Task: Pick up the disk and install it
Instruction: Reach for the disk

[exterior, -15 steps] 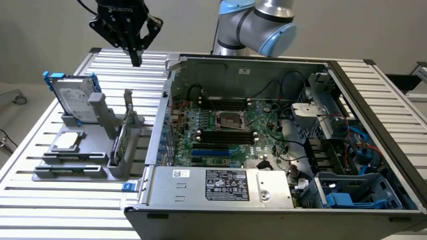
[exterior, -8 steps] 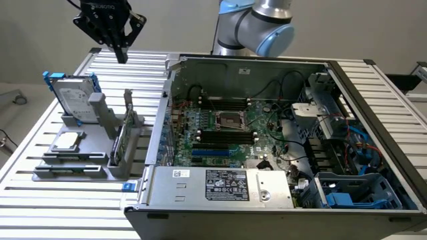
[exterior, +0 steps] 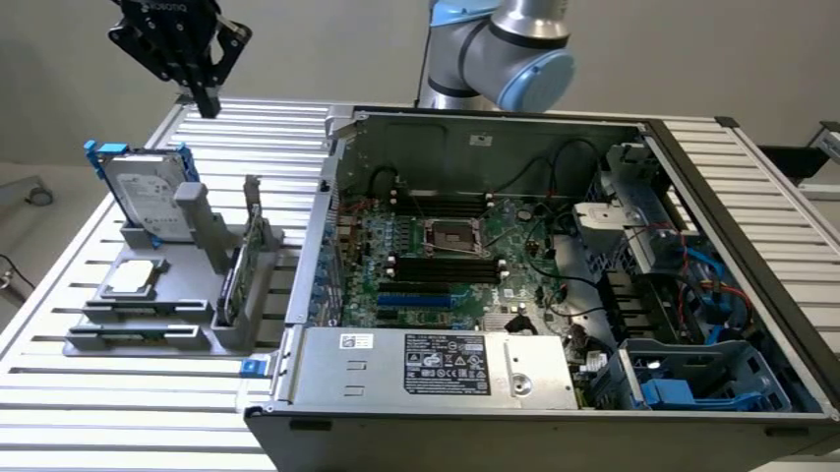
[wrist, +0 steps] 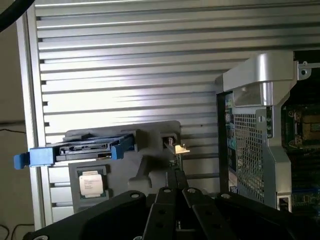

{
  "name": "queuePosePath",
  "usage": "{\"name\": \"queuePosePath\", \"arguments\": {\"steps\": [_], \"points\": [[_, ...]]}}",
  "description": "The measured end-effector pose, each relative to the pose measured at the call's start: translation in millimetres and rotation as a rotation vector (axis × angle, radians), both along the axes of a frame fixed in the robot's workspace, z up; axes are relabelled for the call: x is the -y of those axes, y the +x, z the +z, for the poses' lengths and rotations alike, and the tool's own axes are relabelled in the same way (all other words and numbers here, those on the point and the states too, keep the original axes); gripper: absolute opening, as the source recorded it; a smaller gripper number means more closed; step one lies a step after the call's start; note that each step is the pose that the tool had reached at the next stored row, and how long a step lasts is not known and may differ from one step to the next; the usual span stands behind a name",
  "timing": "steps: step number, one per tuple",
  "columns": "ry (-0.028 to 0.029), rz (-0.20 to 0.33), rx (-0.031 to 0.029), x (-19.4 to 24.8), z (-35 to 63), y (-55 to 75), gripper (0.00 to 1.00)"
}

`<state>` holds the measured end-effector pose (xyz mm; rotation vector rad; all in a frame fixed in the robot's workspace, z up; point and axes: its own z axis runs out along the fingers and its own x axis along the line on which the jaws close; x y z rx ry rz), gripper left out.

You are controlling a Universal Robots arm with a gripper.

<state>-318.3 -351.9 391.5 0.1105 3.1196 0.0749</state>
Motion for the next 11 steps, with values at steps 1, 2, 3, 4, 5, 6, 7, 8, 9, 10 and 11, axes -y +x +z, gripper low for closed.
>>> {"name": "queuePosePath", "arguments": {"steps": [1,2,3,4,5,6,7,8,9,10,11], "points": [[0.0001,0.000,0.0000,-1.4,0.0,-4.8,0.11],[0.0000,0.000,-0.0001,-2.8,-0.1,-9.3,0.11],[0.0000,0.000,-0.0001,-4.0,-0.1,-13.8,0.11],[0.0000,0.000,-0.0002,-5.4,-0.1,-18.4,0.11],[0.0000,0.000,-0.0003,-6.6,-0.1,-22.9,0.11],[0.0000,0.000,-0.0002,-7.9,-0.2,-27.4,0.11],[0.0000,0.000,-0.0003,-9.0,-0.3,-31.9,0.11],[0.0000,0.000,-0.0003,-10.2,-0.4,-36.4,0.11],[0.0000,0.000,-0.0003,-11.3,-0.5,-40.9,0.11],[0.0000,0.000,-0.0003,-12.4,-0.9,-45.8,0.11],[0.0000,0.000,-0.0002,-13.5,-1.2,-50.3,0.11]]}}
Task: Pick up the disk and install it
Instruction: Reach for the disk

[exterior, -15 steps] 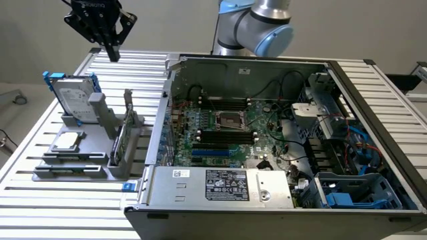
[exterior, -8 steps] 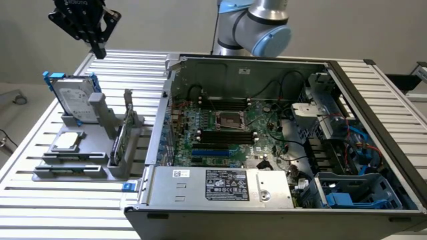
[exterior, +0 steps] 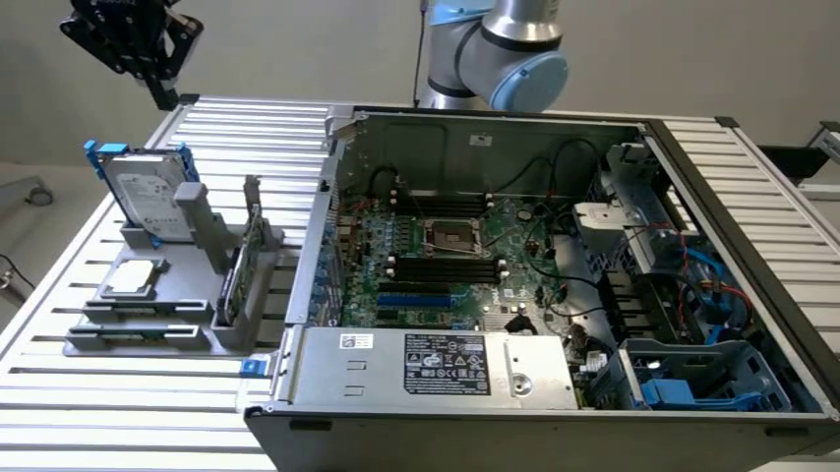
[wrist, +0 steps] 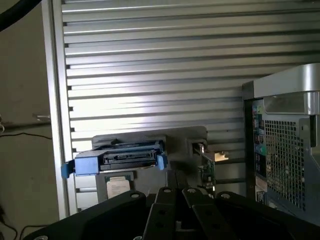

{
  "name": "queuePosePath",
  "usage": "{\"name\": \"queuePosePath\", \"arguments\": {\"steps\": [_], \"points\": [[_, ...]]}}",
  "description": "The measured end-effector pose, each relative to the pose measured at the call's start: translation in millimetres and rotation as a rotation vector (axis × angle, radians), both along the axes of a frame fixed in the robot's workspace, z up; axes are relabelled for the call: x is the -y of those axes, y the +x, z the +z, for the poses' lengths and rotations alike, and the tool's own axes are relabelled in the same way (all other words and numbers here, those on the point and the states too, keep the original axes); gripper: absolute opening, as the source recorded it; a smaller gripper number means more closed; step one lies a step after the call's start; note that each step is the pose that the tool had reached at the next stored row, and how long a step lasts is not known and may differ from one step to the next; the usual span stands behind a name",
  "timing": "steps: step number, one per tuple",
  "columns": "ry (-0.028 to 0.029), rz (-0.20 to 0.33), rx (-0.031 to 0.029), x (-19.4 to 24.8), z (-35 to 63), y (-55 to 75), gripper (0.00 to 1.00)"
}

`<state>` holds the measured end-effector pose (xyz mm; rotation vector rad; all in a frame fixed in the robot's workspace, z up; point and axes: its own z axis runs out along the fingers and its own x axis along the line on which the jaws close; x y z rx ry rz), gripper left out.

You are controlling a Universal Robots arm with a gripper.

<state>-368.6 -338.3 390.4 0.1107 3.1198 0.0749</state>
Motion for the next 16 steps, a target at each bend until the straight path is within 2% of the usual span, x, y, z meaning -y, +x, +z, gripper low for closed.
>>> {"name": "queuePosePath", "arguments": {"steps": [6,10,13,16], "points": [[-0.0019,0.000,-0.0001,-5.6,-1.9,-26.9,0.11],[-0.0052,0.001,-0.0008,-8.8,-3.1,-42.7,0.11],[-0.0106,0.003,-0.0021,-10.9,-3.7,-51.1,0.11],[-0.0188,0.006,-0.0042,-13.0,-4.1,-57.8,0.11]]}}
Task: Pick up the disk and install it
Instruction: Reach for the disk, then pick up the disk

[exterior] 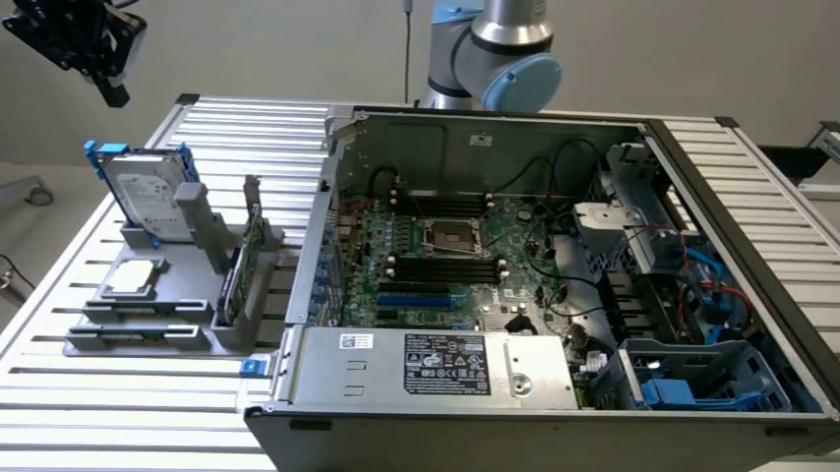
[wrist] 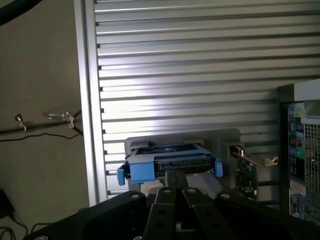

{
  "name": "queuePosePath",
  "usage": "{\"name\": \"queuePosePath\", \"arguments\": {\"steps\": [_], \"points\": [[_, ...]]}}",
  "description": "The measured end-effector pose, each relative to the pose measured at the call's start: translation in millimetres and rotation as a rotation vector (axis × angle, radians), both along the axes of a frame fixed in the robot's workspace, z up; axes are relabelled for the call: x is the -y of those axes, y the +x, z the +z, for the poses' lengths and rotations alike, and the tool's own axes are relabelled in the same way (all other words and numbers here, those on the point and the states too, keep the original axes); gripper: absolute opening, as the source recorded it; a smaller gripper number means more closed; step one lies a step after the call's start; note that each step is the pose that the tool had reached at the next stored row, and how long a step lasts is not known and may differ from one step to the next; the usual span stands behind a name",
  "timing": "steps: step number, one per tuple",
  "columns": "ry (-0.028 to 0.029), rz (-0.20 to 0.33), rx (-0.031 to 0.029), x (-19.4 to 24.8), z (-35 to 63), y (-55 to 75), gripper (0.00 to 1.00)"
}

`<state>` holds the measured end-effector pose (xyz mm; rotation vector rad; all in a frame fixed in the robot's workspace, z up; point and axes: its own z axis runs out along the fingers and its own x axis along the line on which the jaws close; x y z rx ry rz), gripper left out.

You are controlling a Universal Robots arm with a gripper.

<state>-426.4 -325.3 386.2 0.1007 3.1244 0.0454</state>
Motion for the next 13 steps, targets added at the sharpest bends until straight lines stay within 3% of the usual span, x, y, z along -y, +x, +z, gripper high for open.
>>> {"name": "queuePosePath", "arguments": {"steps": [5,13], "points": [[-0.0121,0.006,-0.0039,-3.2,-0.6,-10.4,0.11],[-0.0121,0.007,-0.0041,-3.2,-0.7,-11.5,0.11]]}}
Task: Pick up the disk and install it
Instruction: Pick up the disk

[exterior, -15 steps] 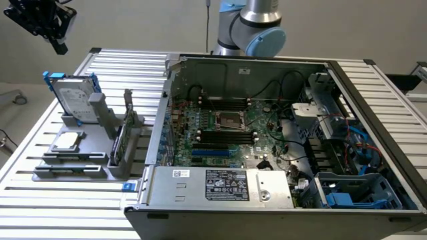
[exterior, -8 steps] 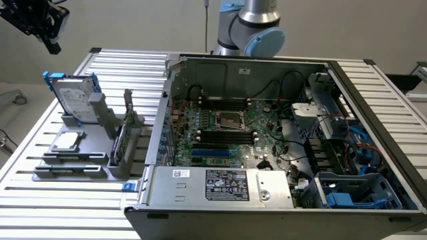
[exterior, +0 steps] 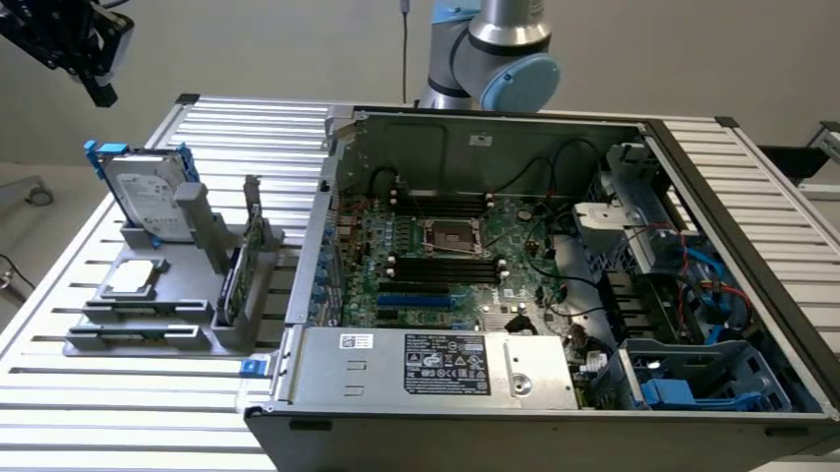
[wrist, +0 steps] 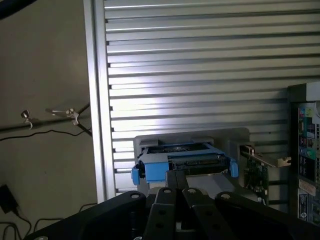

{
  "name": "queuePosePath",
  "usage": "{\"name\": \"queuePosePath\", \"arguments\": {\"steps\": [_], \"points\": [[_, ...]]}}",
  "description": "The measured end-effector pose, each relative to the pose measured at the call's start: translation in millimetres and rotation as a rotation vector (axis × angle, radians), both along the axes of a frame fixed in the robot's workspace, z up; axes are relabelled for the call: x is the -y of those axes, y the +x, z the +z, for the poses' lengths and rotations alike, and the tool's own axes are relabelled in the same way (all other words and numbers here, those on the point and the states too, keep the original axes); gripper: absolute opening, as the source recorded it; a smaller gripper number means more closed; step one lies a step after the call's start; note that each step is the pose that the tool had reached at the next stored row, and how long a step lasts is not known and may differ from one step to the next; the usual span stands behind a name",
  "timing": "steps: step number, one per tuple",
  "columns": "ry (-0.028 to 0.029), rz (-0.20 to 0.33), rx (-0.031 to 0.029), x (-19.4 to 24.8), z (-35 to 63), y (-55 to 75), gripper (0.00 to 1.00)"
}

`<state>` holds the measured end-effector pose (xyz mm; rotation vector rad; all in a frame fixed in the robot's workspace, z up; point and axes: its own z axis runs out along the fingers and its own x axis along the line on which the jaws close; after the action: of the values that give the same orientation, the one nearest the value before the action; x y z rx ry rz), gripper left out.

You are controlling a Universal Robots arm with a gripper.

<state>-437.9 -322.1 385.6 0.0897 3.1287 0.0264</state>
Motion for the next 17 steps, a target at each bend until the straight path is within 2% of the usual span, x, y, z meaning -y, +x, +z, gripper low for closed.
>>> {"name": "queuePosePath", "arguments": {"steps": [10,17], "points": [[-0.0002,0.006,-0.0004,0.0,0.0,-1.2,0.11],[-0.0001,0.127,-0.0001,0.0,-1.7,-1.6,0.11]]}}
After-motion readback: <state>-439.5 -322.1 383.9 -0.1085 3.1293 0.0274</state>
